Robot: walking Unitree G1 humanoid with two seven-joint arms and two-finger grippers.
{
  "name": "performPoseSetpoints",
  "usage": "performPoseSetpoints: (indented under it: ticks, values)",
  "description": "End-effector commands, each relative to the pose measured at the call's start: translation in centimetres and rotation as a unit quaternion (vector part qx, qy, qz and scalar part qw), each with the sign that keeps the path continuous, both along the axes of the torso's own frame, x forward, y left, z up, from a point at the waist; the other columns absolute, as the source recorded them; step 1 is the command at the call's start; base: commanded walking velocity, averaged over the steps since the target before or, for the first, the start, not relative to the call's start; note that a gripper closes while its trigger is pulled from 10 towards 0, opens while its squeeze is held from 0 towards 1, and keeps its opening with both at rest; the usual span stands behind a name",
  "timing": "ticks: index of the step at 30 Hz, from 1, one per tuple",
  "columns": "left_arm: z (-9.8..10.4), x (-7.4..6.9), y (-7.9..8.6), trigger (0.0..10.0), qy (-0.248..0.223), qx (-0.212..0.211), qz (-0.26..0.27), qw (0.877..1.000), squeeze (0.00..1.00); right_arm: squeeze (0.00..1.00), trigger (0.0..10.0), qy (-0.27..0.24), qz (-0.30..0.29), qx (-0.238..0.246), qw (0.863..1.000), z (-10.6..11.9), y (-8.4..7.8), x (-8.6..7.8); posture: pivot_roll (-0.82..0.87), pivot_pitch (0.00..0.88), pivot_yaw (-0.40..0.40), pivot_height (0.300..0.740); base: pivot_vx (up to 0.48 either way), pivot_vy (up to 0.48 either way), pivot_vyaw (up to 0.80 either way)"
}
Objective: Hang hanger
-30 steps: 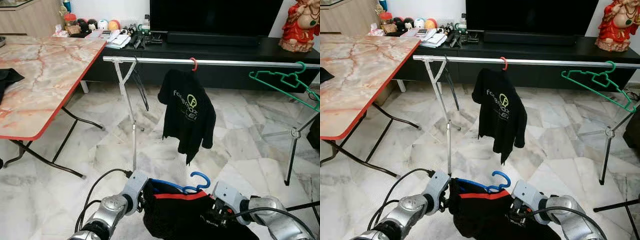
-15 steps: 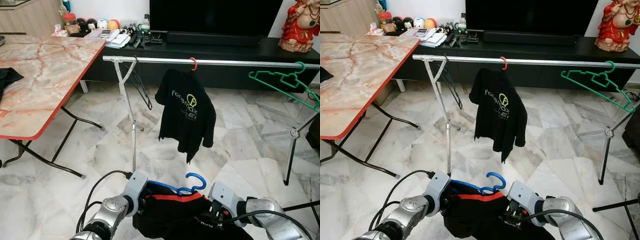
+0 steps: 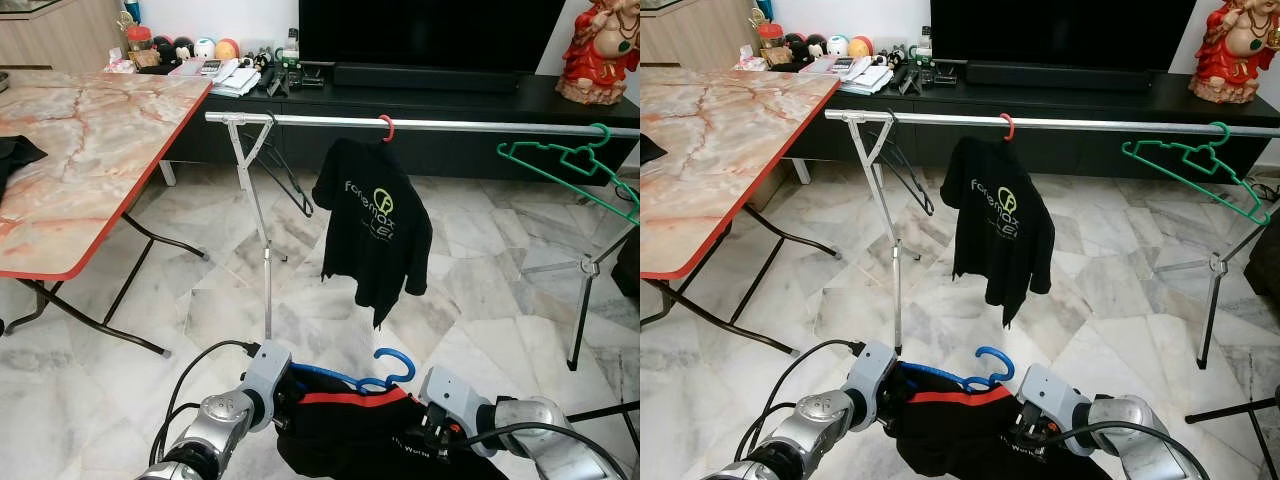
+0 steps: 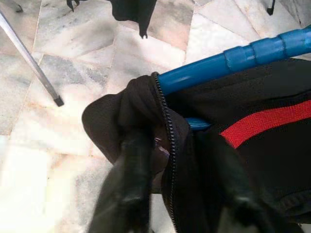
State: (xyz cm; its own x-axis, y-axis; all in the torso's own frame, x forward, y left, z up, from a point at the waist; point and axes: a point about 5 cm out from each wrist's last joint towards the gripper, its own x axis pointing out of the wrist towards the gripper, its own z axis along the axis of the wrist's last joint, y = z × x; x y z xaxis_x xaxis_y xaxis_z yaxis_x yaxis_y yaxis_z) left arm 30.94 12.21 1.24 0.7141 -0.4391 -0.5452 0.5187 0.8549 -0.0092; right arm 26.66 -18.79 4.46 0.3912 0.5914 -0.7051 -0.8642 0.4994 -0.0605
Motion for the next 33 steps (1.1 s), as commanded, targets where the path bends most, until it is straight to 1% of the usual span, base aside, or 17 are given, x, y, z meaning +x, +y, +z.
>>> performPoseSetpoints:
  ticks: [1,8,11,18,20,21,22,23,24,26,28,30,33]
  values:
    - [0.0,0.0,-0.2,0.0,0.002,-0.002,-0.006,1.0,0.0,0.0,10.0,-0.019,0.004,0.01,1.0,0.9,0.2,0.4,0.03,0.112,-0.035,0.74,0.0,0.0,0.0]
    - [0.0,-0.1,-0.5,0.0,0.004,-0.007,-0.021,1.0,0.0,0.0,10.0,-0.023,-0.001,0.006,1.0,0.9,0.0,0.5,0.03,0.102,-0.03,0.74,0.0,0.0,0.0]
    - [0.0,-0.1,-0.4,0.0,0.006,-0.004,-0.024,1.0,0.0,0.0,10.0,-0.023,-0.003,0.006,1.0,0.8,0.0,0.5,0.04,0.097,-0.027,0.74,0.0,0.0,0.0]
    - [-0.2,-0.3,-0.2,0.0,0.01,-0.004,-0.02,1.0,0.0,0.0,10.0,-0.024,-0.003,0.007,1.0,0.7,0.2,0.4,0.04,0.091,-0.026,0.74,0.0,0.0,0.0]
    - [-0.2,-0.2,-0.1,0.0,0.009,0.004,-0.012,1.0,0.0,0.0,10.0,-0.024,-0.002,0.007,1.0,0.7,0.2,0.4,0.04,0.091,-0.026,0.74,0.0,0.0,0.0]
    - [-0.1,0.0,0.2,0.0,0.002,0.014,0.005,1.0,0.0,0.0,10.0,-0.024,-0.001,0.007,1.0,0.7,0.2,0.4,0.04,0.093,-0.027,0.74,0.0,0.0,0.0]
    - [0.2,0.4,0.7,0.0,-0.011,0.019,0.035,0.999,0.0,0.0,10.0,-0.022,0.002,0.005,1.0,0.7,0.2,0.4,0.04,0.097,-0.027,0.74,0.0,0.0,0.0]
    - [0.5,0.8,1.3,0.0,-0.023,0.021,0.066,0.997,0.0,0.0,10.0,-0.02,0.005,0.0,1.0,0.7,0.1,0.3,0.04,0.099,-0.029,0.74,0.0,0.0,0.0]
    - [0.8,1.0,1.6,0.0,-0.03,0.021,0.085,0.996,0.0,0.0,10.0,-0.018,0.006,-0.005,1.0,0.6,0.0,0.3,0.04,0.102,-0.03,0.74,0.0,0.0,0.0]
    - [1.3,1.6,3.0,0.0,-0.045,0.017,0.15,0.987,0.0,0.0,10.0,-0.014,0.007,-0.024,1.0,0.2,-0.5,0.0,0.04,0.104,-0.03,0.74,0.0,0.0,0.0]
    - [1.5,1.8,4.0,0.0,-0.053,0.019,0.189,0.98,0.0,0.0,10.0,-0.012,0.005,-0.026,1.0,0.1,-0.7,-0.2,0.04,0.106,-0.031,0.74,0.0,0.0,0.0]
    - [1.6,1.8,4.4,0.0,-0.057,0.023,0.2,0.978,0.0,0.0,10.0,-0.008,0.007,-0.023,1.0,0.1,-0.7,-0.3,0.04,0.109,-0.03,0.74,0.0,0.0,0.0]
    - [1.5,1.7,4.4,0.0,-0.056,0.023,0.203,0.977,0.0,0.0,10.0,-0.004,0.012,-0.021,1.0,0.1,-0.6,-0.5,0.03,0.111,-0.031,0.74,0.0,0.0,0.0]
